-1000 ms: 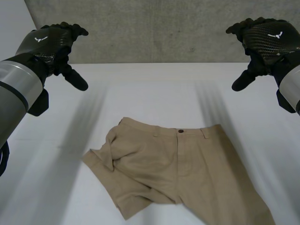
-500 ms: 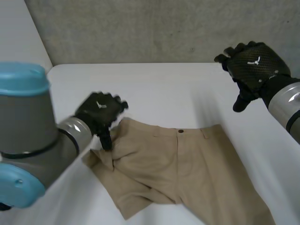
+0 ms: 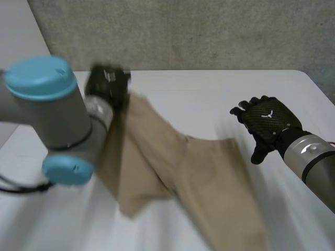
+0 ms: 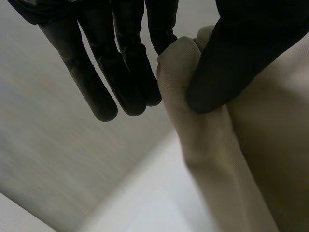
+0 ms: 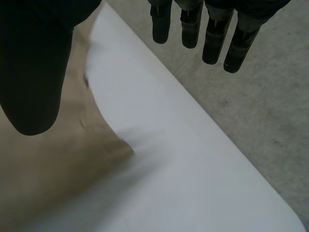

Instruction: Fold the shorts.

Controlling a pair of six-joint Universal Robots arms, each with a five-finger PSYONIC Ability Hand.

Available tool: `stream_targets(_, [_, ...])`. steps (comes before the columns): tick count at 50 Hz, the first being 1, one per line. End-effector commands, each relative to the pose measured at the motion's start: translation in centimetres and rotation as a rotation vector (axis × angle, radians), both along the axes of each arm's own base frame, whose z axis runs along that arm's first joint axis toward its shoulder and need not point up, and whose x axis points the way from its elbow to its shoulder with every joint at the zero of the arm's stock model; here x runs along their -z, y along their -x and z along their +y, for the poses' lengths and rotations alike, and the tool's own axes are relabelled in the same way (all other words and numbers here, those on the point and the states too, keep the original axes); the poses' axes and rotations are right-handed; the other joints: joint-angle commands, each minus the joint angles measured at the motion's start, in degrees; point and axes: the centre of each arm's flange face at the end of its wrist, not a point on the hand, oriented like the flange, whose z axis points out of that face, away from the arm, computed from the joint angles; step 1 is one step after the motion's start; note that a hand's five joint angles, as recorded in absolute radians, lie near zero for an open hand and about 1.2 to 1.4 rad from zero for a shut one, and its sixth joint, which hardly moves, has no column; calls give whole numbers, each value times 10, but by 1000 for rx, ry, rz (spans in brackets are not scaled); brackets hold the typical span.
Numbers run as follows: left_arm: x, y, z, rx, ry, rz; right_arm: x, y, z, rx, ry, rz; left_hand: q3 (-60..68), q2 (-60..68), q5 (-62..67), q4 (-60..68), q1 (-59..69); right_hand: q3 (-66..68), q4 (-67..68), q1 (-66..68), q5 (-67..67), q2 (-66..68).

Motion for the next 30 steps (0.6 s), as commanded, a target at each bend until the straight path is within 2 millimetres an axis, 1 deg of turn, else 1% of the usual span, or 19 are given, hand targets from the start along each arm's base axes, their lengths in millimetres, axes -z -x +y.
stream_targets(1, [-106, 19, -2, -18, 446, 211, -13, 11, -16, 79, 73, -31, 121, 116, 161, 116, 175, -24, -34, 16, -36, -27])
stream_targets(3, [-121, 26, 10, 12, 497, 255, -17, 16, -19, 113, 86, -42, 121, 116, 161, 116, 175, -24, -34, 16, -36, -27])
stream_targets(4, [-132, 33, 21, 38, 533, 288, -22, 22, -24, 154, 100, -58, 121, 116, 161, 116, 175, -24, -34, 16, -36, -27])
stream_targets(6, [-137, 39, 32, 63, 550, 312, -26, 28, -28, 198, 109, -82, 121, 116, 161, 116, 175, -24, -34, 16, -36, -27])
stream_targets(7, [-138, 42, 37, 75, 550, 318, -30, 35, -33, 241, 113, -106, 121, 116, 161, 116, 175, -24, -34, 16, -36, -27])
stream_targets(8, [-136, 49, 49, 108, 540, 324, -32, 37, -35, 257, 116, -120, 121, 116, 161, 116, 175, -24, -34, 16, -36, -27])
stream_targets(11, [-128, 61, 71, 165, 509, 319, -36, 48, -43, 307, 114, -155, 121, 116, 161, 116, 175, -24, -34, 16, -36, -27])
stream_targets(12, [-117, 67, 84, 196, 474, 299, -36, 50, -44, 313, 114, -160, 121, 116, 161, 116, 175, -24, -34, 16, -36, -27])
stream_targets(15, [-97, 68, 100, 232, 420, 257, -39, 55, -46, 329, 120, -172, 121, 116, 161, 116, 175, -24, -34, 16, -36, -27])
stream_targets(16, [-82, 67, 106, 241, 382, 230, -38, 56, -46, 329, 119, -170, 121, 116, 161, 116, 175, -24, -34, 16, -36, -27])
stream_targets(18, [-65, 65, 111, 245, 338, 196, -38, 56, -46, 330, 120, -170, 121, 116, 161, 116, 175, -24, -34, 16, -36, -27])
stream_targets(19, [-46, 63, 117, 252, 291, 156, -38, 56, -46, 330, 120, -170, 121, 116, 161, 116, 175, -24, -34, 16, -36, -27])
stream_targets(22, [-17, 58, 130, 261, 223, 99, -38, 56, -46, 329, 118, -170, 121, 116, 161, 116, 175, -24, -34, 16, -36, -27])
stream_targets(23, [1, 56, 139, 269, 179, 62, -37, 55, -45, 320, 116, -170, 121, 116, 161, 116, 175, -24, -34, 16, -36, -27])
stream_targets(26, [26, 52, 155, 296, 116, 16, -35, 53, -44, 299, 109, -167, 118, 113, 158, 113, 172, -24, -34, 16, -36, -27])
stream_targets(27, [43, 49, 169, 323, 75, -19, -34, 50, -42, 279, 100, -166, 43, 38, 83, 38, 97, -24, -34, 16, -36, -27])
stream_targets(28, [52, 48, 176, 339, 55, -41, -33, 49, -41, 268, 93, -166, -20, -24, 20, -25, 35, -24, -34, 16, -36, -27])
stream_targets(30, [70, 47, 190, 373, 14, -84, -29, 47, -40, 249, 77, -165, -184, -189, -144, -189, -130, -24, -34, 16, -36, -27])
